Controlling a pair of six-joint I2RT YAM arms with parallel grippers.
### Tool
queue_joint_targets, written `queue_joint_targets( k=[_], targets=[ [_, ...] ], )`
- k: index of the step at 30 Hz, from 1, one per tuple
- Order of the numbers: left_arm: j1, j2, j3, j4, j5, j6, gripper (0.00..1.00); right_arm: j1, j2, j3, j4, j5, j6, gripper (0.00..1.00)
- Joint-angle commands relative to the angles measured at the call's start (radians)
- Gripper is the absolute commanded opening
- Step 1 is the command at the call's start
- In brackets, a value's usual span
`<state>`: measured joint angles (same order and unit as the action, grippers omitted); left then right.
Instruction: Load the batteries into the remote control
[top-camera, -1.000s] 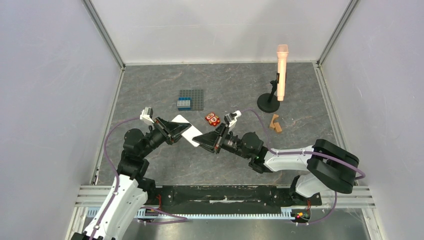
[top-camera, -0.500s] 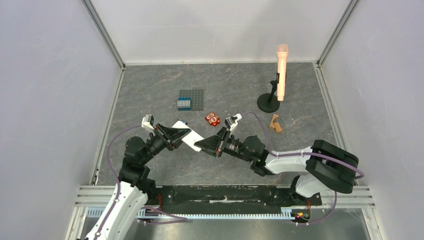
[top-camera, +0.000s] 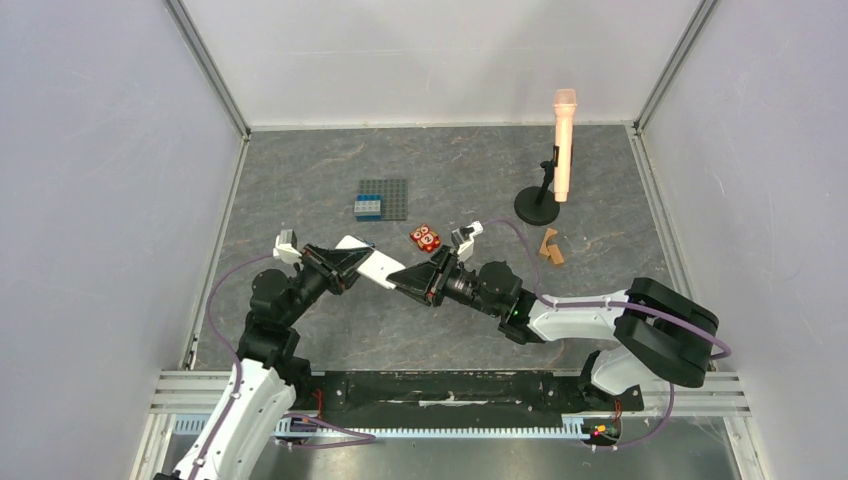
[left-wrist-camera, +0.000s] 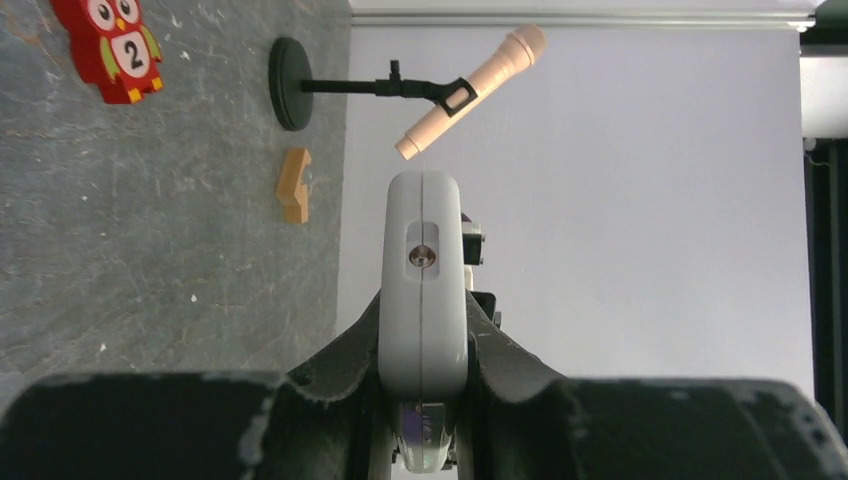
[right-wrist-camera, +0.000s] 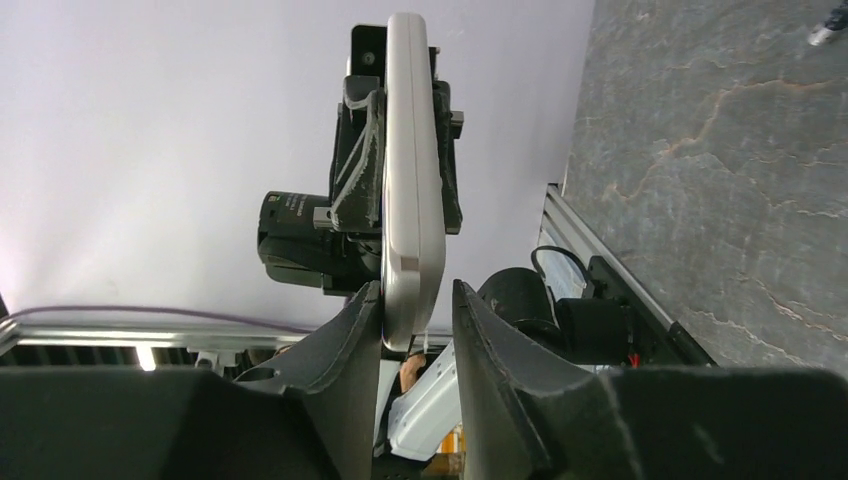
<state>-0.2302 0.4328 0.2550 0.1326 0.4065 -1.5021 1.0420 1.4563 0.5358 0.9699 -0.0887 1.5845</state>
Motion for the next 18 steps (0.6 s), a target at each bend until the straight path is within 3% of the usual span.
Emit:
queue_joint_targets(
  k=[1, 5, 12, 18],
  targets=[
    [0.019, 0.007, 0.036, 0.059, -0.100, 0.012, 0.02, 0.003, -0.026, -0.012, -0.076, 0.009, -0.023, 0.36],
    [0.019, 0.026, 0.044, 0.059, -0.090, 0.028, 0.02, 0.000, -0.030, -0.028, -0.076, 0.010, -0.020, 0.37],
    [0.019, 0.017, 0.064, 0.024, -0.084, 0.076, 0.02, -0.007, -0.021, -0.004, -0.110, 0.005, -0.019, 0.21],
    [0.019, 0.016, 0.071, -0.006, -0.086, 0.156, 0.02, -0.009, -0.032, -0.007, -0.133, -0.002, -0.011, 0.14]
  ],
)
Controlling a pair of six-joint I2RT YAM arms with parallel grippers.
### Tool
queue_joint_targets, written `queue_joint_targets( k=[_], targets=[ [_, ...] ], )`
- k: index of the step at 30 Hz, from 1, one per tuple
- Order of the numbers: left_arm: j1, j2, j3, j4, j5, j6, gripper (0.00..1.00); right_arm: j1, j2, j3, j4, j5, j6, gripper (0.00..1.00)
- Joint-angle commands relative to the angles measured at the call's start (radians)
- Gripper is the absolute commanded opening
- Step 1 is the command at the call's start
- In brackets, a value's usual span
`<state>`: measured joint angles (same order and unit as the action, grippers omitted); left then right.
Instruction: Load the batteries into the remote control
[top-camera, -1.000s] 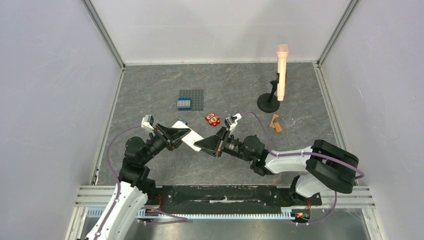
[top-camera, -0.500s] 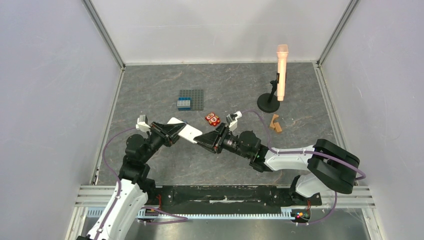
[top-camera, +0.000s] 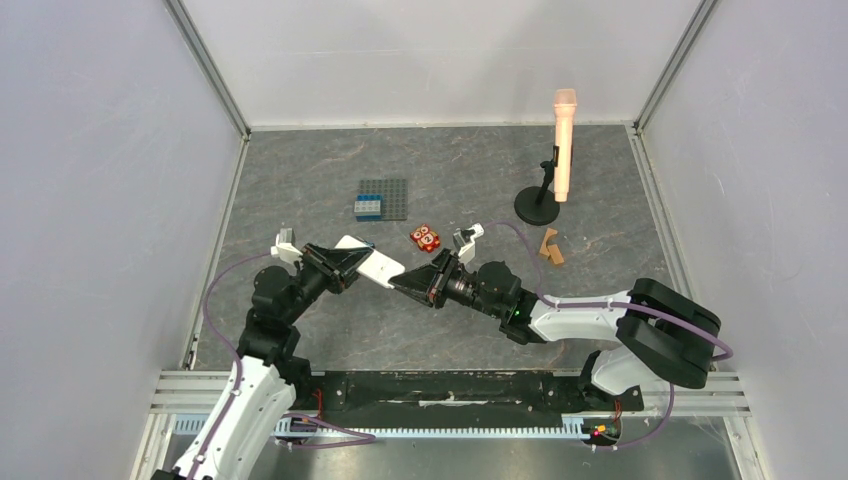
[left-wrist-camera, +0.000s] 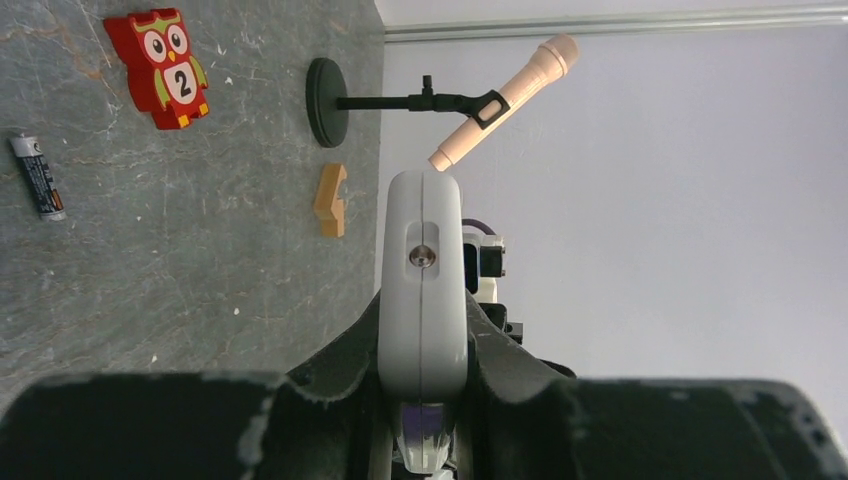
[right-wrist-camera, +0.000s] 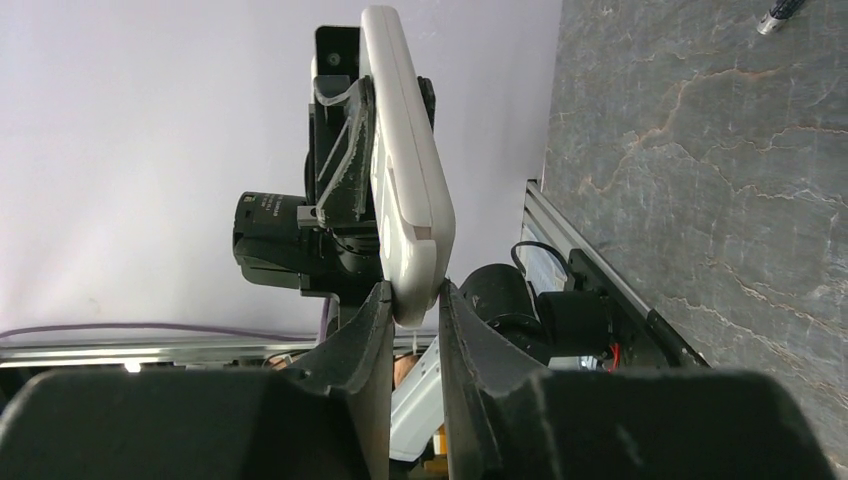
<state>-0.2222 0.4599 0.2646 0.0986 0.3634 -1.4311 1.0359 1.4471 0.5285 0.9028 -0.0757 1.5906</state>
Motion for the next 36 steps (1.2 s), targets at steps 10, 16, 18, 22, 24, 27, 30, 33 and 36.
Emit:
queue_joint_targets(
  k=[10, 16, 18, 22, 24, 27, 30, 33, 36],
  targets=[
    [0.011, 0.045, 0.136, -0.015, 0.017, 0.455, 0.02, -0.025, -0.010, 0.068, -0.134, -0.053, -0.014, 0.06],
    [0.011, 0.082, 0.155, -0.059, 0.016, 0.554, 0.02, -0.040, 0.006, 0.075, -0.091, -0.056, -0.015, 0.00],
    [0.011, 0.082, 0.156, -0.092, -0.016, 0.587, 0.02, -0.052, -0.008, 0.058, -0.068, -0.048, -0.026, 0.00],
    [0.011, 0.074, 0.169, -0.214, -0.090, 0.681, 0.02, -0.091, -0.055, 0.002, -0.020, -0.083, 0.023, 0.00],
    [0.011, 0.073, 0.191, -0.276, -0.134, 0.695, 0.02, -0.110, -0.104, -0.035, -0.057, -0.093, 0.022, 0.00],
    [0.011, 0.074, 0.229, -0.316, -0.122, 0.723, 0.02, -0.147, -0.177, -0.078, -0.253, -0.066, -0.052, 0.00],
    [0.011, 0.069, 0.256, -0.342, -0.112, 0.750, 0.02, -0.186, -0.233, -0.114, -0.452, 0.007, -0.164, 0.00],
    [0.011, 0.063, 0.287, -0.366, -0.101, 0.754, 0.02, -0.227, -0.238, -0.105, -0.637, 0.099, -0.280, 0.00],
    [0.011, 0.062, 0.320, -0.360, -0.077, 0.746, 0.02, -0.260, -0.213, -0.093, -0.720, 0.152, -0.361, 0.00]
  ],
)
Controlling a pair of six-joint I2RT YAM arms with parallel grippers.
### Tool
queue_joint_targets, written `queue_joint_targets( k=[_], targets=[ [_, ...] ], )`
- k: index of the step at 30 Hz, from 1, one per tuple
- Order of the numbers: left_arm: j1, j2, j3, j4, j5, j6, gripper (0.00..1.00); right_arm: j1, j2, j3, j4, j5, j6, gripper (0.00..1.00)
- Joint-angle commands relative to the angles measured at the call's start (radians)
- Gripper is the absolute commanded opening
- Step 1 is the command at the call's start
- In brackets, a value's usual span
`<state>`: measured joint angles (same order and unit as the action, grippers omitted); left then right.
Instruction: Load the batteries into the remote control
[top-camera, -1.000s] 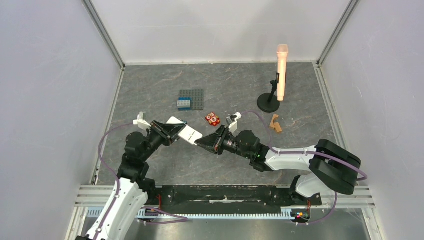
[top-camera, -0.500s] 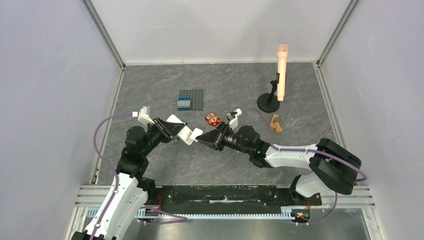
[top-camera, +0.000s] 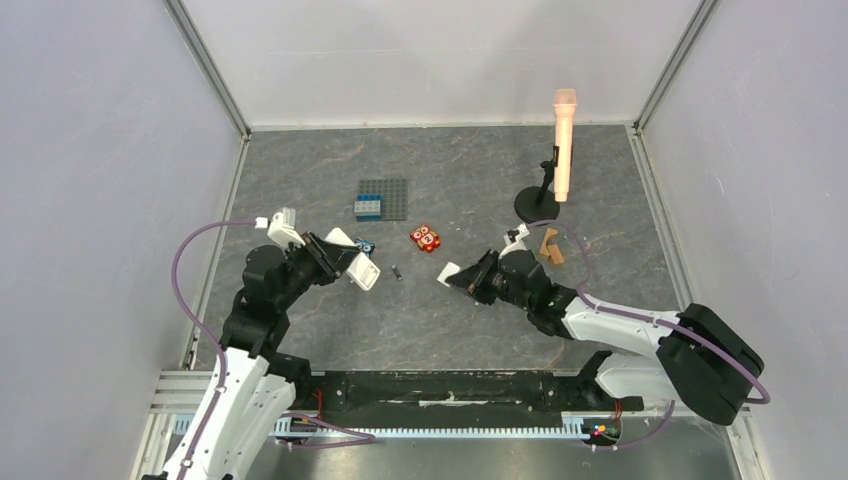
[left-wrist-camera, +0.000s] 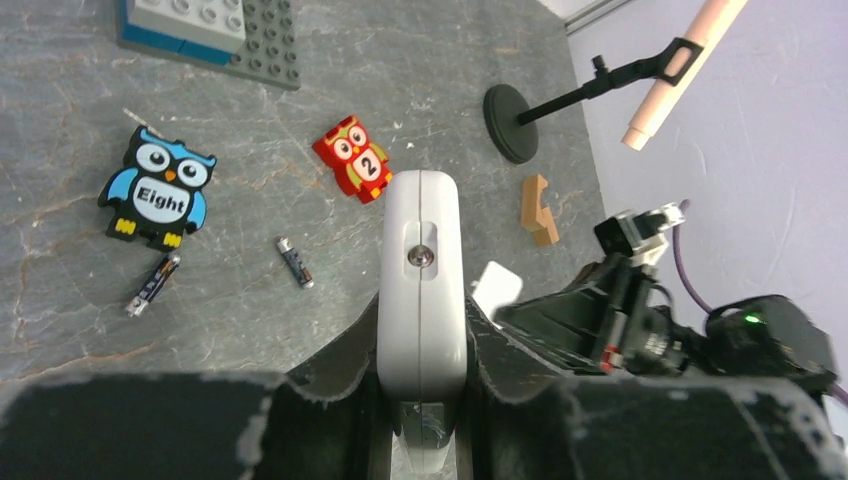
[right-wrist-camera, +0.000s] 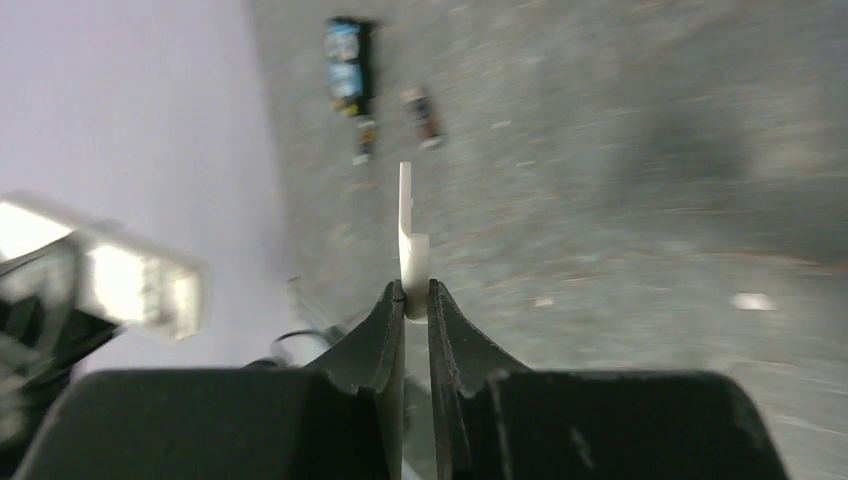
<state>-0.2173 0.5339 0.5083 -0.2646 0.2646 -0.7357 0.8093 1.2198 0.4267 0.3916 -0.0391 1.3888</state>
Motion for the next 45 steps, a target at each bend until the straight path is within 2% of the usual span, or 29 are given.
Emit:
queue_joint_targets(
  k=[1, 7, 14, 16, 17, 22, 25, 28, 32, 35, 39, 45],
  targets=[
    [0.006, -0.012, 0.079, 0.015, 0.027, 0.042, 0.02, -0.042, 0.028, 0.018, -0.233, 0.127, -0.181, 0.00],
    [0.006, 0.024, 0.108, 0.073, 0.082, 0.028, 0.02, -0.062, 0.106, 0.070, -0.377, 0.200, -0.282, 0.02],
    [0.006, 0.034, 0.149, -0.005, 0.109, 0.065, 0.02, -0.068, 0.080, 0.106, -0.544, 0.293, -0.353, 0.53],
    [0.006, 0.032, 0.155, -0.026, 0.121, 0.083, 0.02, -0.068, 0.061, 0.134, -0.581, 0.308, -0.373, 0.64],
    [0.006, 0.030, 0.159, -0.034, 0.128, 0.094, 0.02, -0.068, 0.051, 0.153, -0.597, 0.307, -0.395, 0.67],
    [0.006, 0.038, 0.204, -0.096, 0.153, 0.185, 0.02, -0.050, 0.041, 0.257, -0.627, 0.311, -0.488, 0.69],
    [0.006, 0.070, 0.277, -0.157, 0.088, 0.228, 0.02, -0.015, 0.107, 0.344, -0.578, 0.263, -0.601, 0.68],
    [0.006, 0.097, 0.336, -0.222, -0.017, 0.222, 0.02, 0.036, 0.271, 0.537, -0.629, 0.234, -0.704, 0.65],
    [0.006, 0.119, 0.382, -0.305, -0.144, 0.185, 0.02, 0.115, 0.524, 0.835, -0.738, 0.290, -0.808, 0.64],
    [0.006, 0.120, 0.399, -0.363, -0.238, 0.140, 0.02, 0.151, 0.671, 0.999, -0.771, 0.295, -0.855, 0.63],
    [0.007, 0.123, 0.404, -0.434, -0.323, 0.085, 0.02, 0.172, 0.794, 1.108, -0.749, 0.293, -0.900, 0.58],
    [0.008, 0.134, 0.385, -0.447, -0.324, 0.053, 0.02, 0.184, 0.881, 1.146, -0.734, 0.339, -0.944, 0.51]
  ],
)
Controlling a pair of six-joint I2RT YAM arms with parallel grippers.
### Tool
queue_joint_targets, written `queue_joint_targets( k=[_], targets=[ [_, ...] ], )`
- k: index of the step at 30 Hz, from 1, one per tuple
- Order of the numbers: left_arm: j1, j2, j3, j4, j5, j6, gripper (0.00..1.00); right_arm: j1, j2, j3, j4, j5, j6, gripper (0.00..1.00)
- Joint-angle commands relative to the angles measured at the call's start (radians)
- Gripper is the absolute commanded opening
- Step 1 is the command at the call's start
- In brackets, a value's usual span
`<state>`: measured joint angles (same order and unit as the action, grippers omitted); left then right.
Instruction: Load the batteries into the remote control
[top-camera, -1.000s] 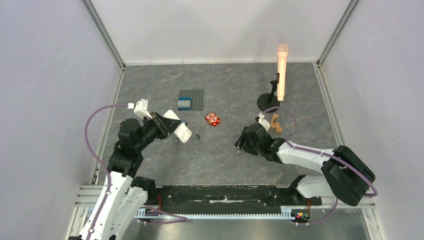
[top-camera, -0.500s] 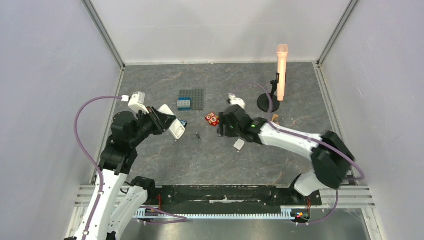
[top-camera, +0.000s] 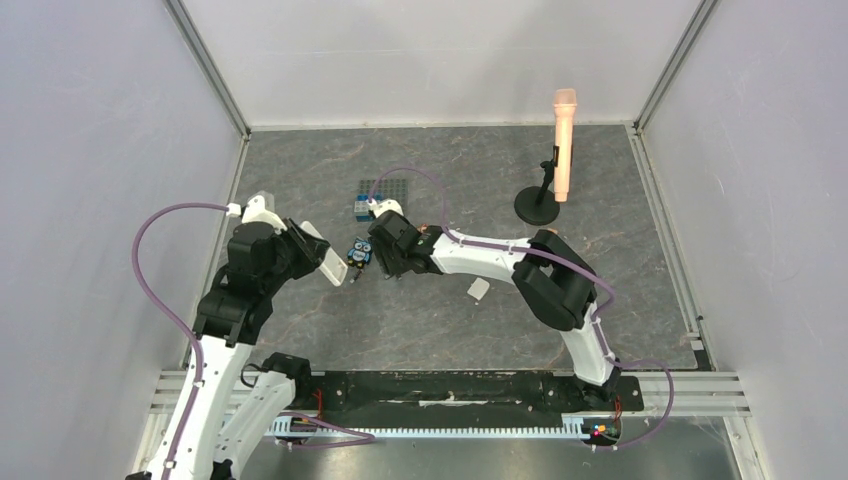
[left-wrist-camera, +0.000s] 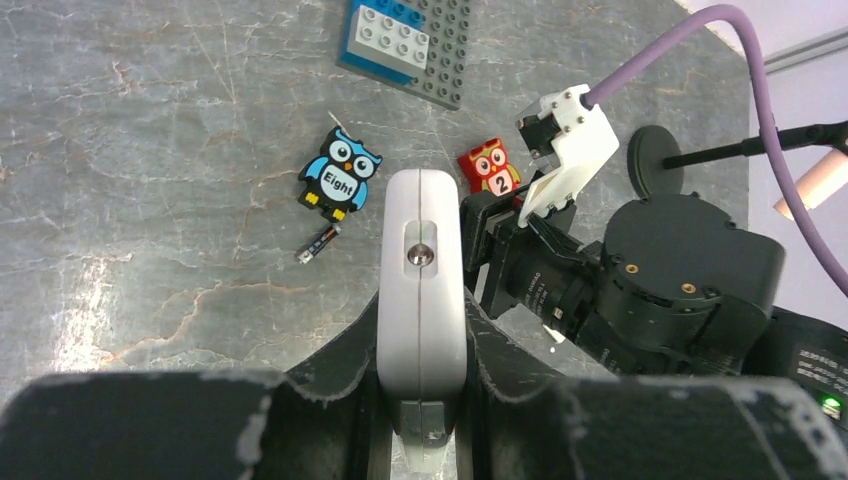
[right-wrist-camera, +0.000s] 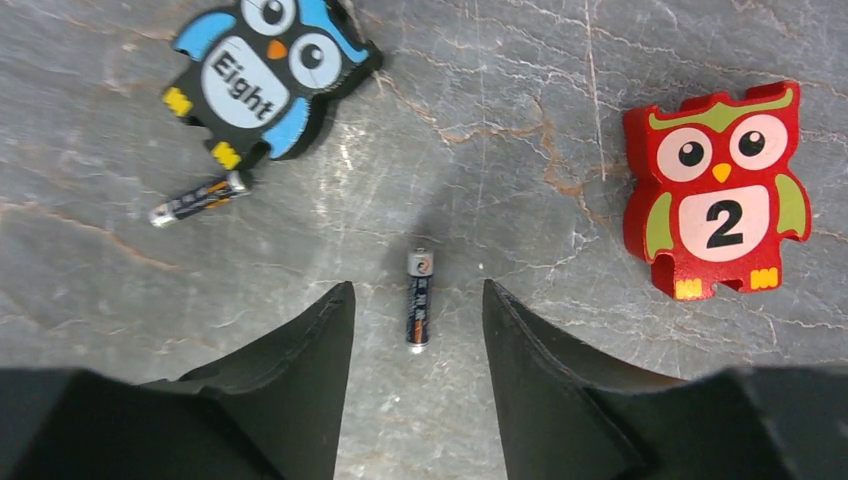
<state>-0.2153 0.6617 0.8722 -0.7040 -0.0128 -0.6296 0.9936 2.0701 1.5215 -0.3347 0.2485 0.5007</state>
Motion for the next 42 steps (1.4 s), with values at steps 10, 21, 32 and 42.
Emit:
queue_joint_targets(
  k=[10, 21, 32, 42],
  targets=[
    [0.004, 0.003, -0.001, -0.007, -0.056, -0.057, 0.02, 0.004, 0.069, 0.040, -0.040, 0.059, -0.093, 0.35],
    [0.004, -0.007, -0.007, -0.015, -0.022, -0.040, 0.02, 0.004, 0.044, 0.016, -0.063, 0.043, -0.071, 0.10],
    [0.002, 0.180, -0.117, 0.241, 0.517, 0.064, 0.02, 0.017, -0.433, -0.288, 0.009, 0.075, -0.020, 0.07],
    [-0.062, 0.340, -0.134, 0.508, 0.890, 0.031, 0.02, 0.038, -0.956, -0.690, 0.326, -0.195, -0.266, 0.03]
  ],
)
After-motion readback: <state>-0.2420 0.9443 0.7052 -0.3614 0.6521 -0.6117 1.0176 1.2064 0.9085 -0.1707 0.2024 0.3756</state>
